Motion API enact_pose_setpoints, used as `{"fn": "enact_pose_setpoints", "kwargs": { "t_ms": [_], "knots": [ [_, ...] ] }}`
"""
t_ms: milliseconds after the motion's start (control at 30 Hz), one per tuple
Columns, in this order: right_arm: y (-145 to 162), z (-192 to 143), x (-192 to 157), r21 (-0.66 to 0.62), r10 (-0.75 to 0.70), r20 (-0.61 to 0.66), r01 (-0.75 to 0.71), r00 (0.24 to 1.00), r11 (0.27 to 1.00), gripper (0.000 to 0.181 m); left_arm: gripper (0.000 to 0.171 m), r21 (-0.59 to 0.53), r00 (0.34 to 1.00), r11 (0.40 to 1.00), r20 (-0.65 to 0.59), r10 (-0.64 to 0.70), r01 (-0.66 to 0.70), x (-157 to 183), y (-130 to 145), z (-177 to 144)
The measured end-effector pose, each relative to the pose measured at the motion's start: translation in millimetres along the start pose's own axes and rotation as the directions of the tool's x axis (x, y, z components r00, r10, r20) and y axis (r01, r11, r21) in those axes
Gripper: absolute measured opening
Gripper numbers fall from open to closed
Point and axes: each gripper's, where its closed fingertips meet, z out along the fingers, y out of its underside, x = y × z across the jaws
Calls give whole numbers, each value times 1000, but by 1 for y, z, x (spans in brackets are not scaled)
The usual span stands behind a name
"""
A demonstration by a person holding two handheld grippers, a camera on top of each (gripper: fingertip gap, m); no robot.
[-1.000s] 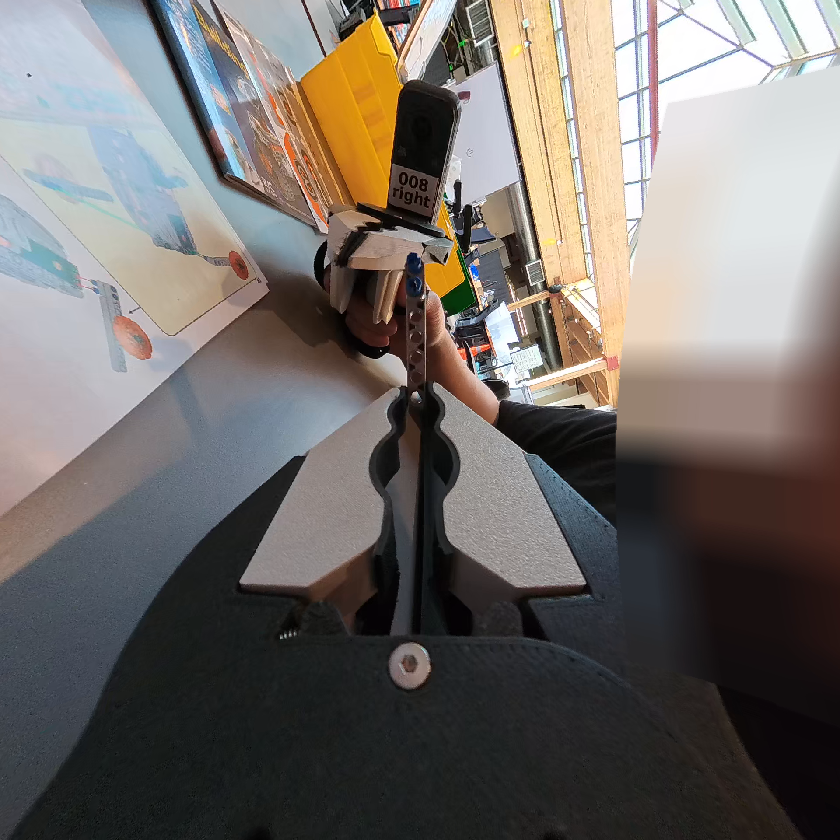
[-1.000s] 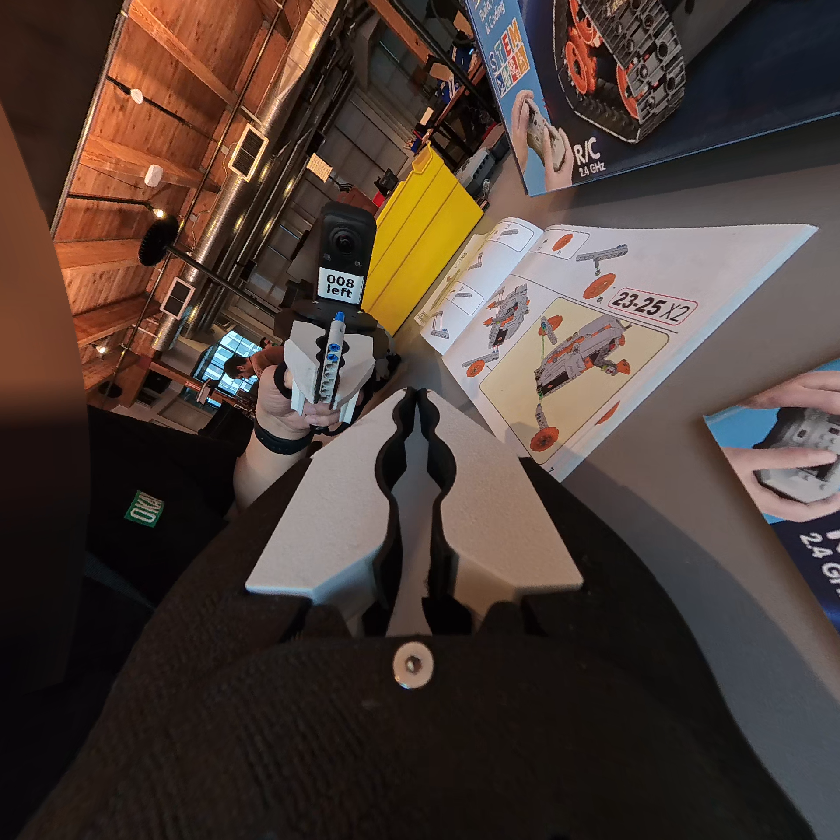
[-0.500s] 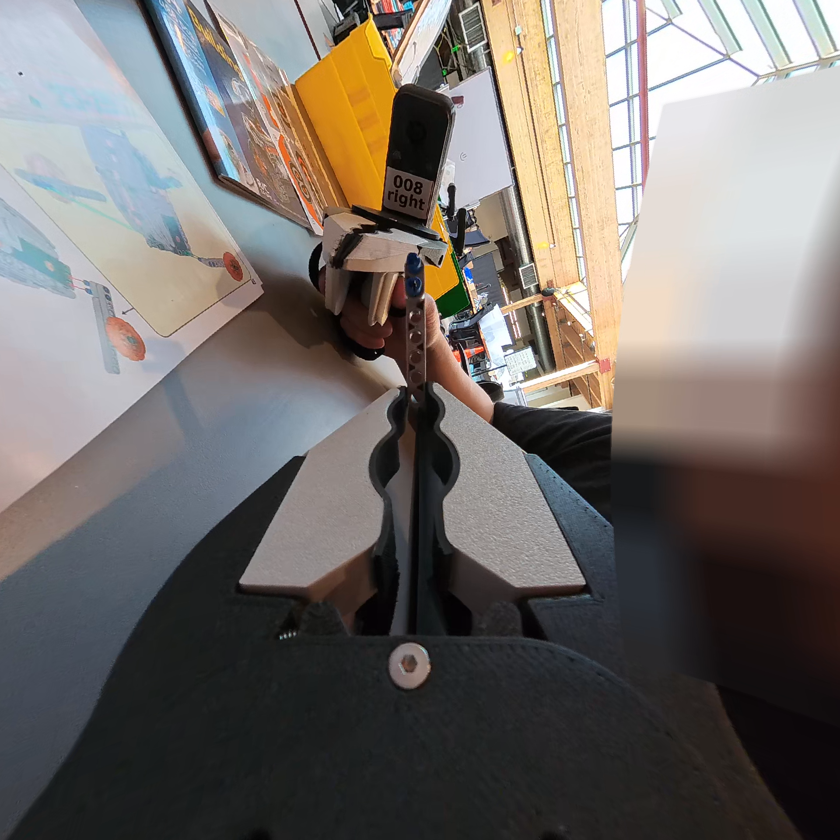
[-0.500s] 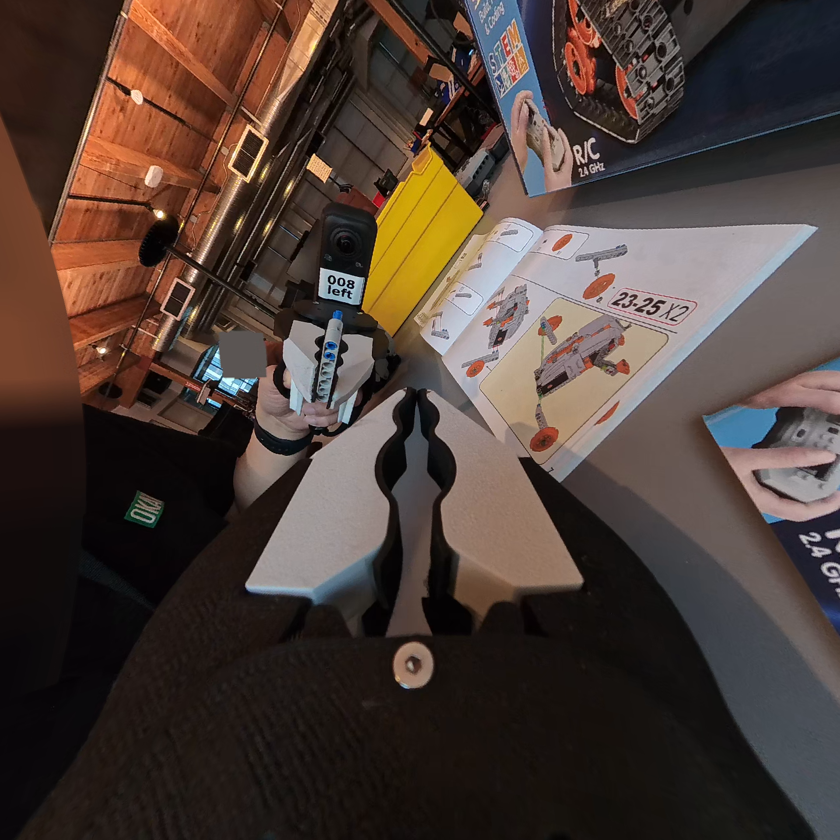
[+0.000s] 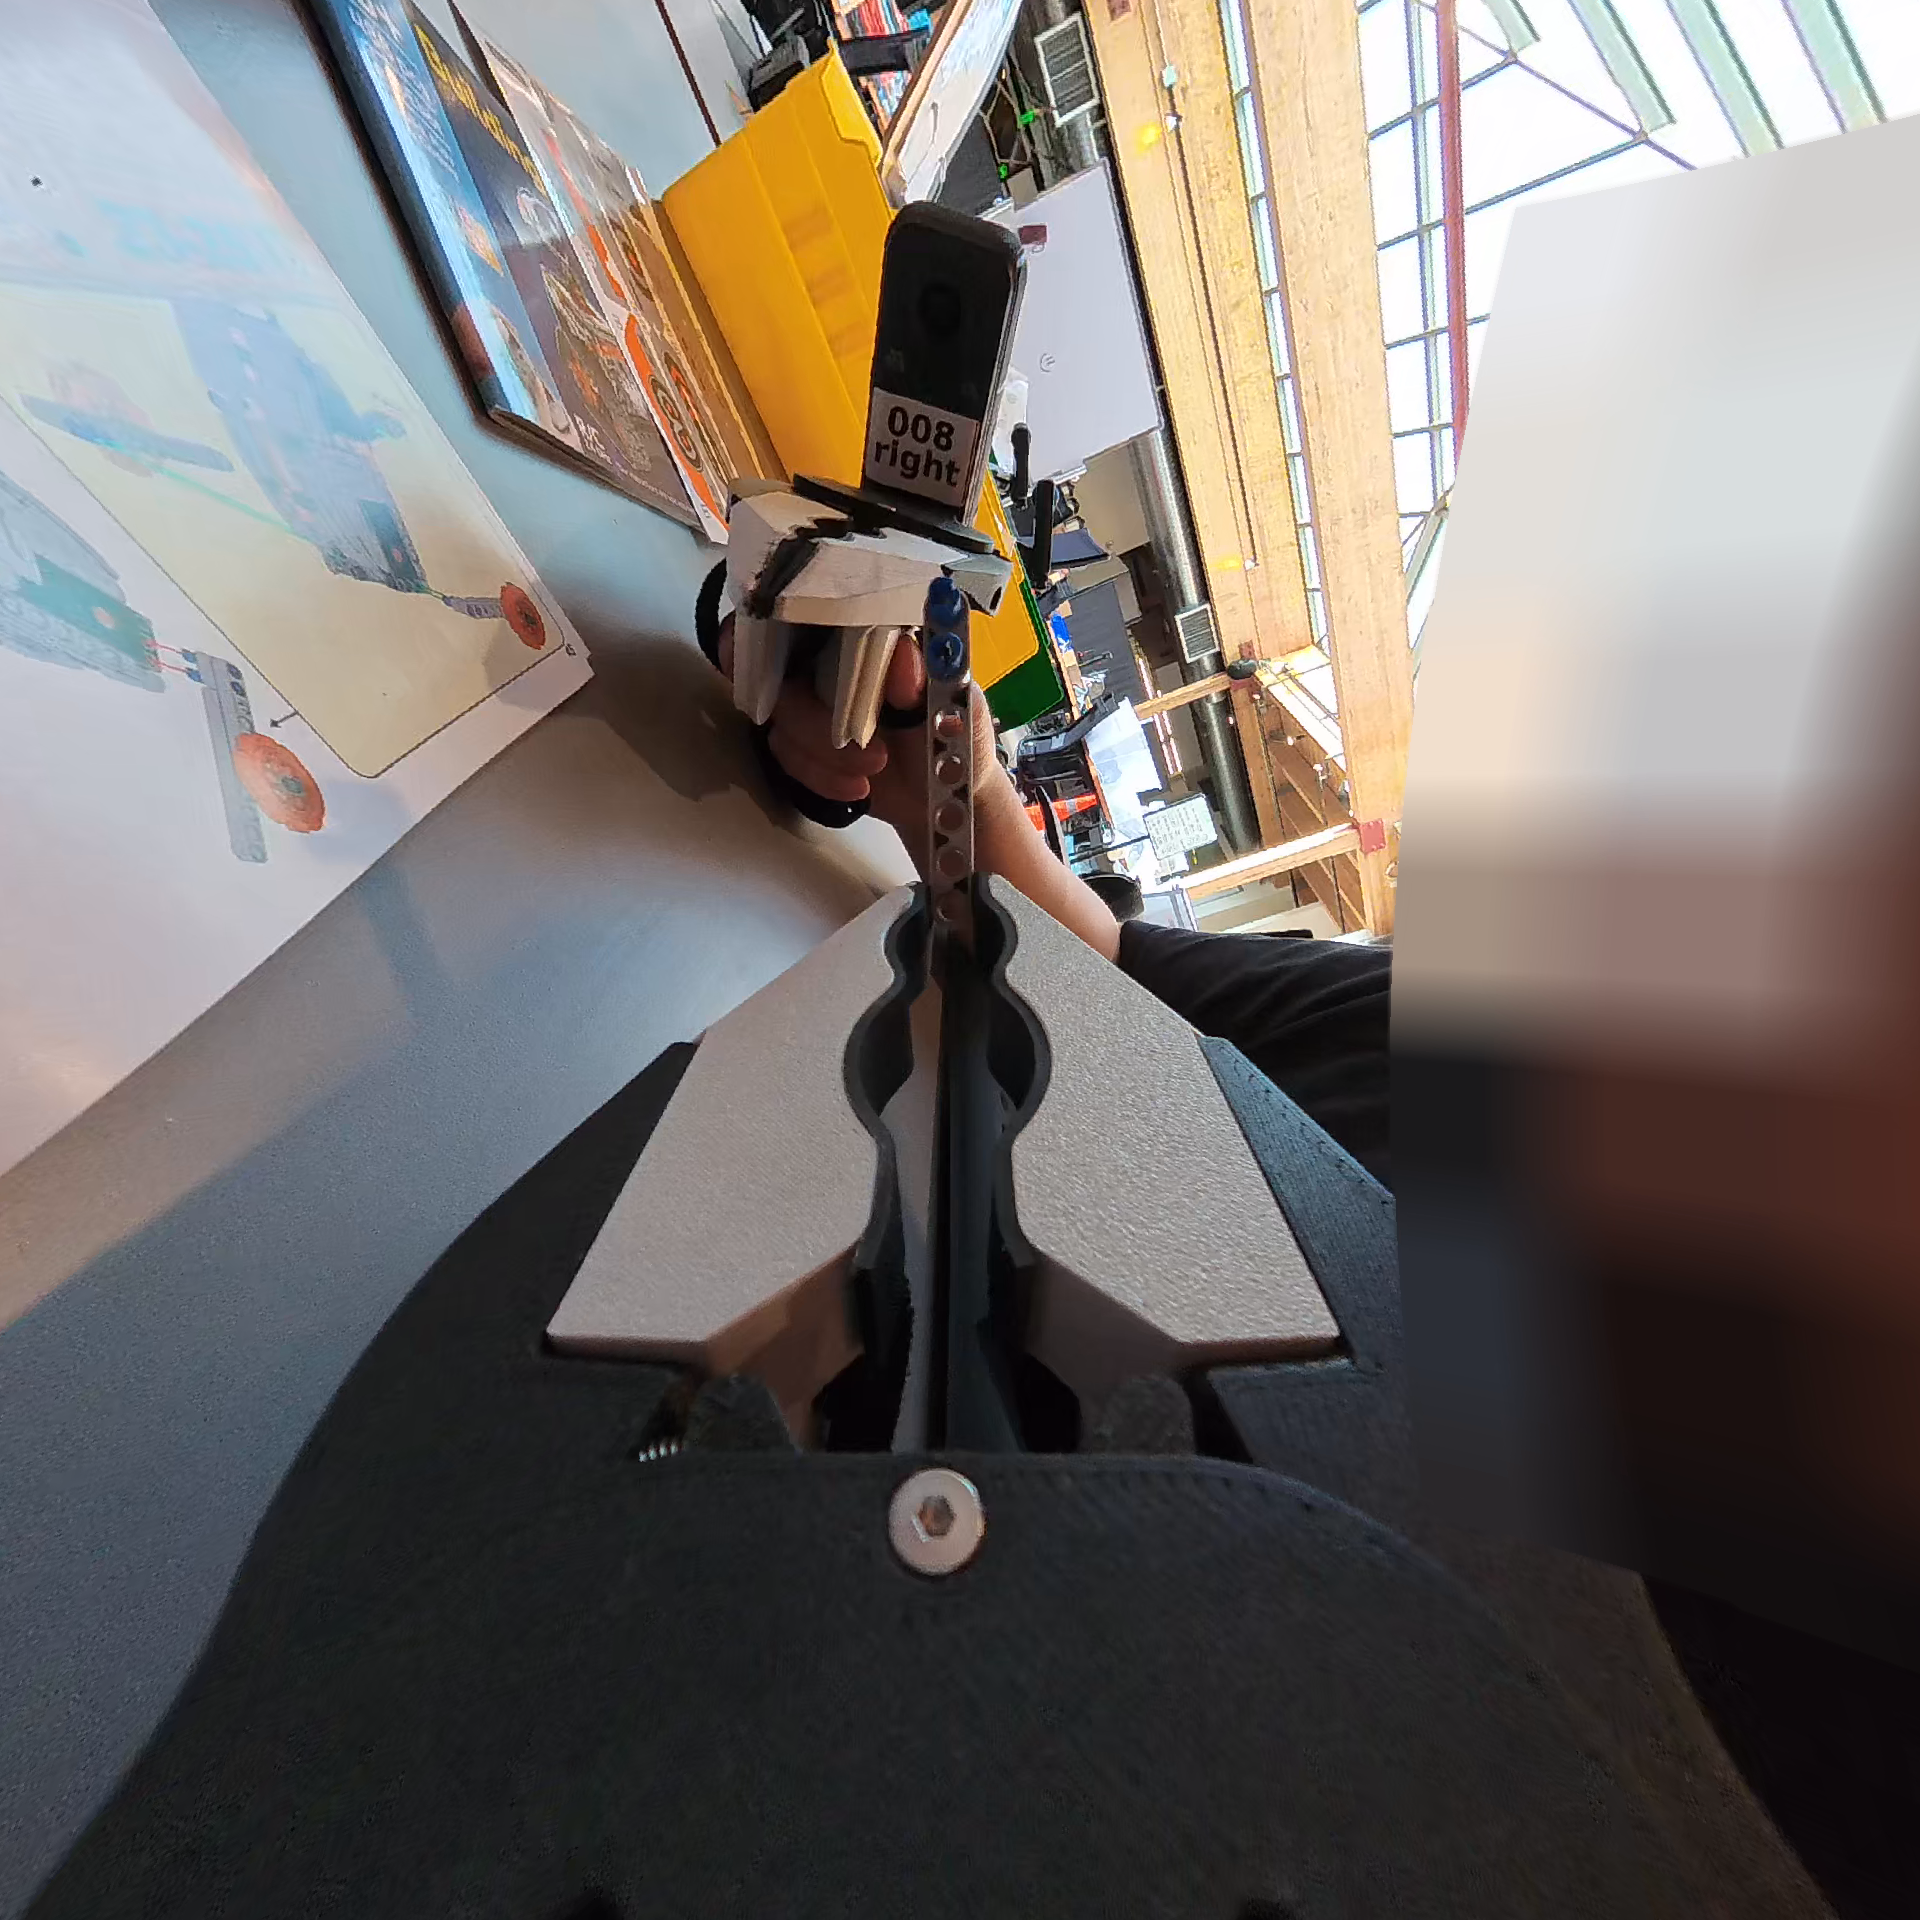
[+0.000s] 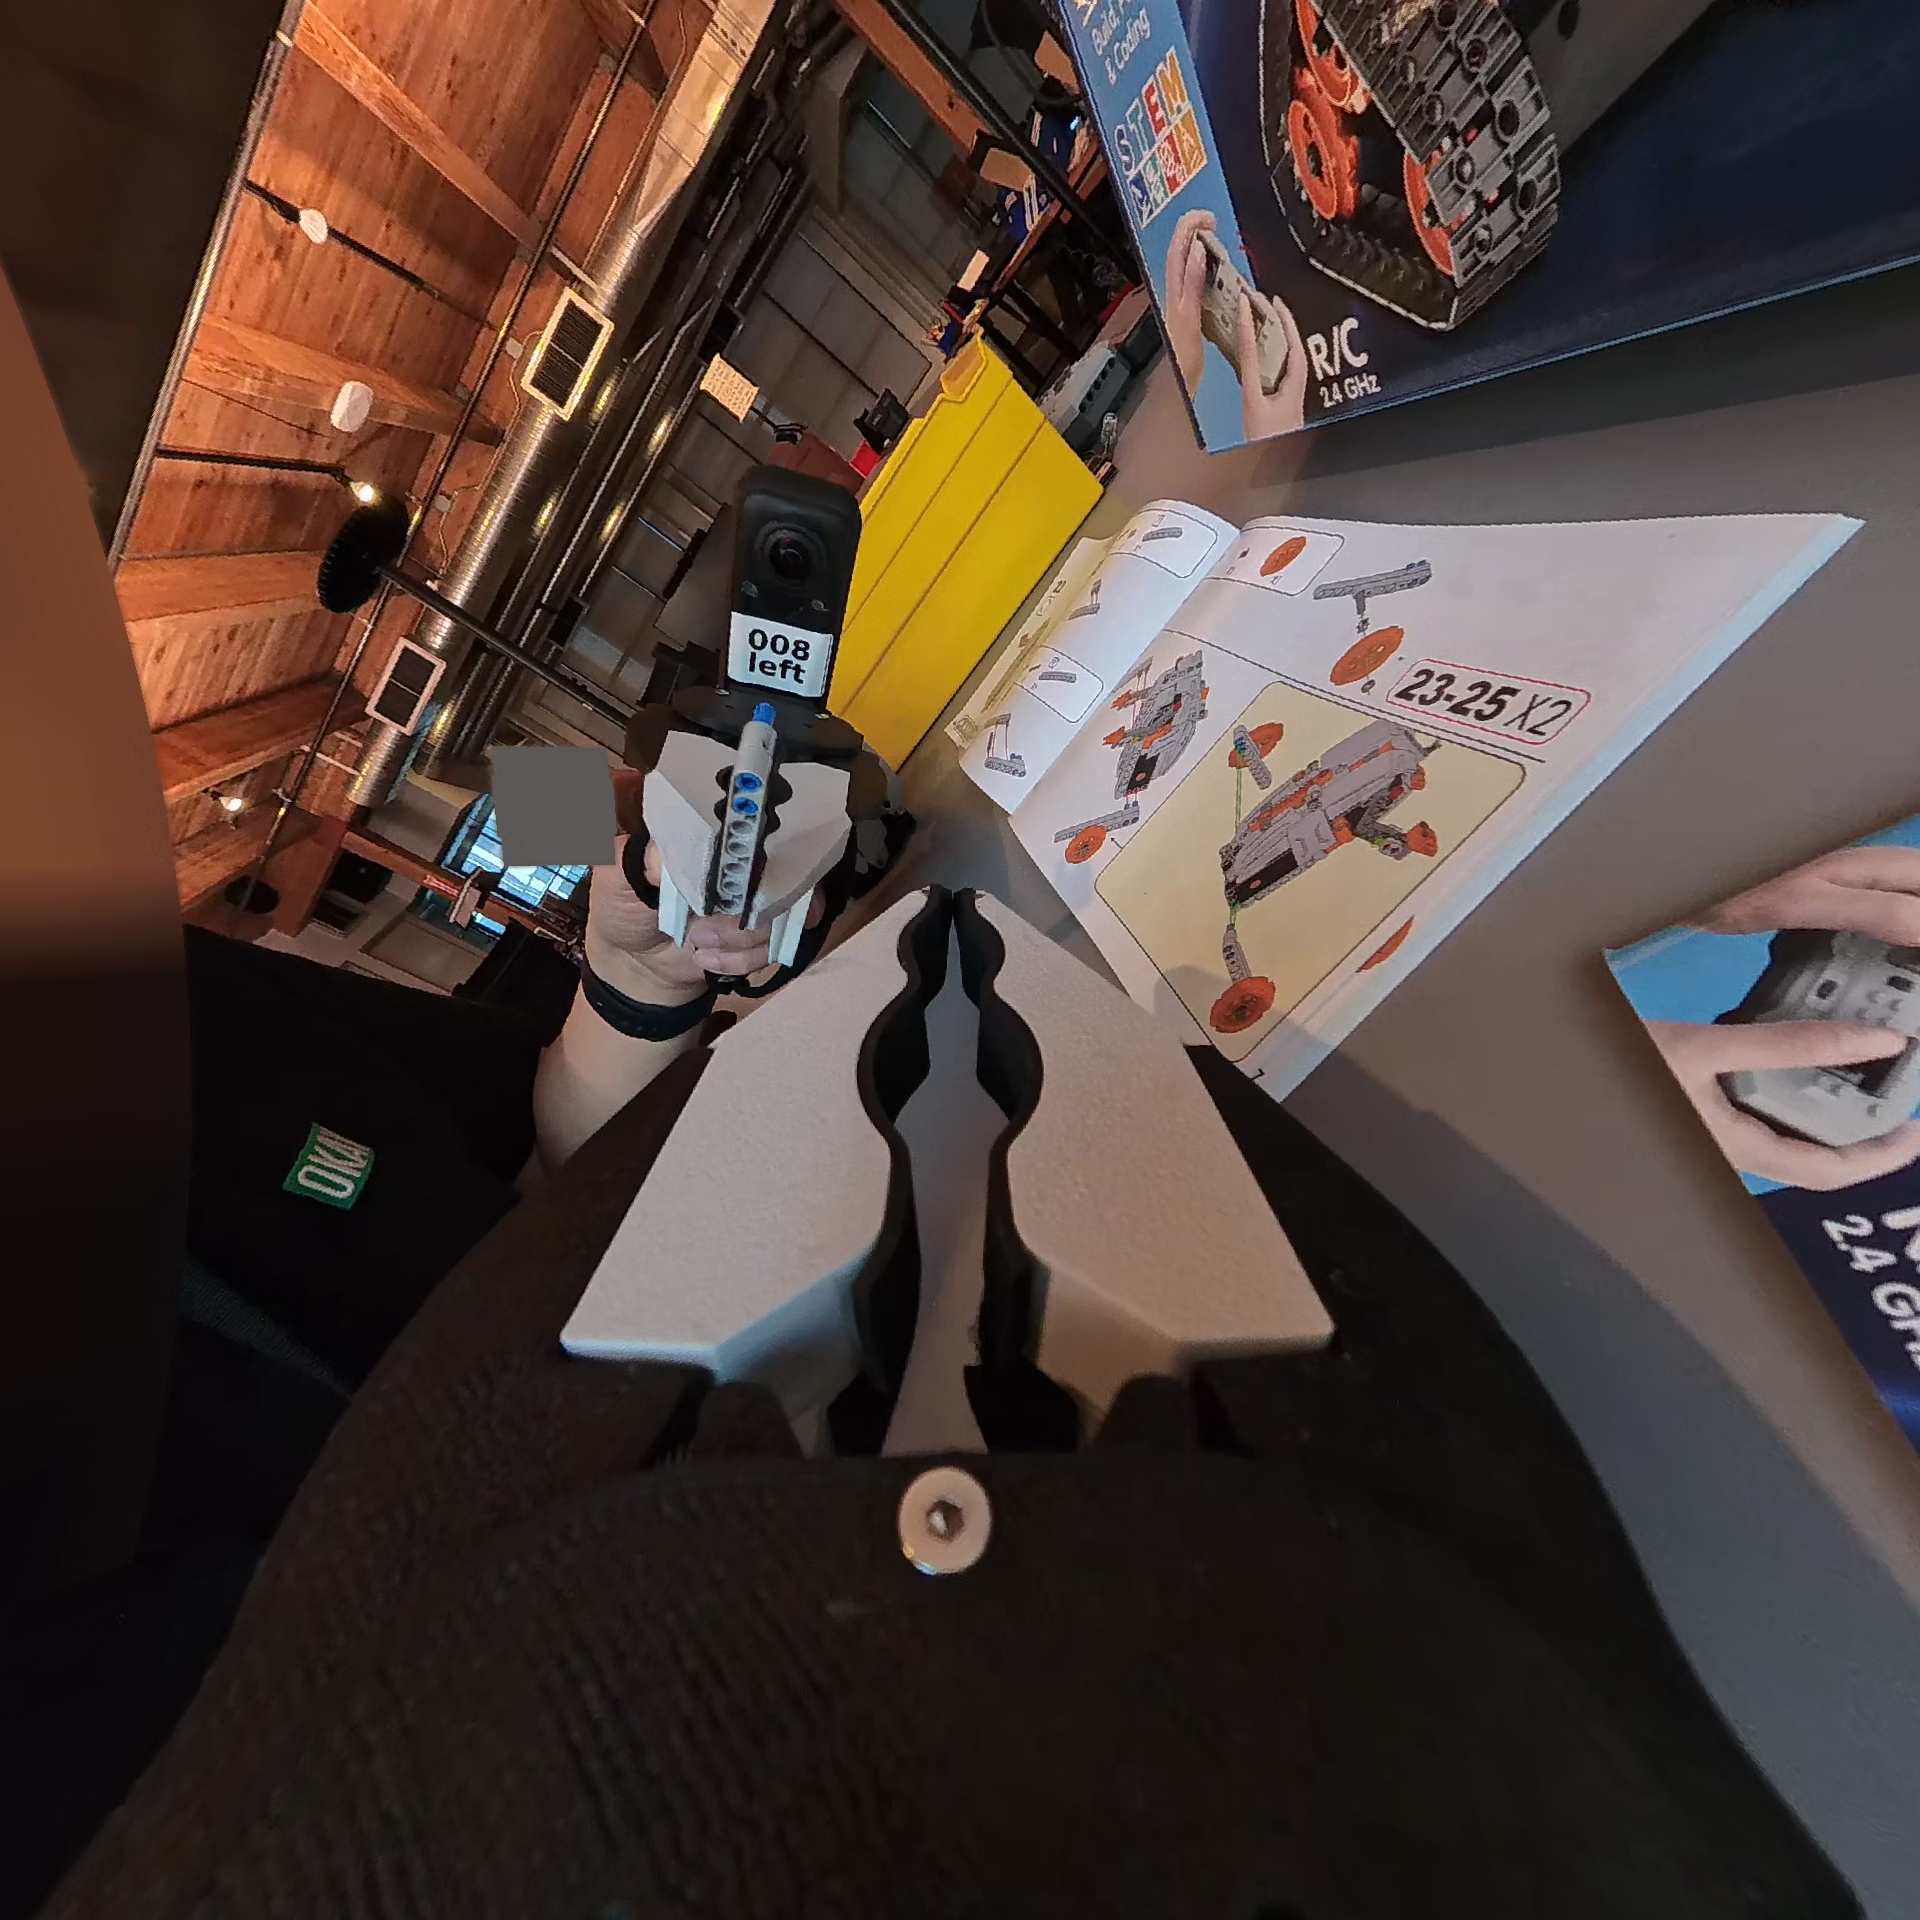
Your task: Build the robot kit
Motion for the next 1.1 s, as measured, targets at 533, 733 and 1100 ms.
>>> {"fn": "enact_pose_setpoints", "kwargs": {
  "t_ms": [533,733,1100],
  "knots": [
    [1,2,-6,-7,-26,30,26,999,1000,2,5,-47,1000,999,-16,-24,23,0,8,5],
    [14,17,-18,-54,-51,48,54,998,997,35,5,-130,998,990,-23,-51,47,-3,23,15],
    [18,15,-32,-97,70,179,-53,981,994,17,6,-202,1000,979,-6,-24,22,-4,35,18]
  ]
}}
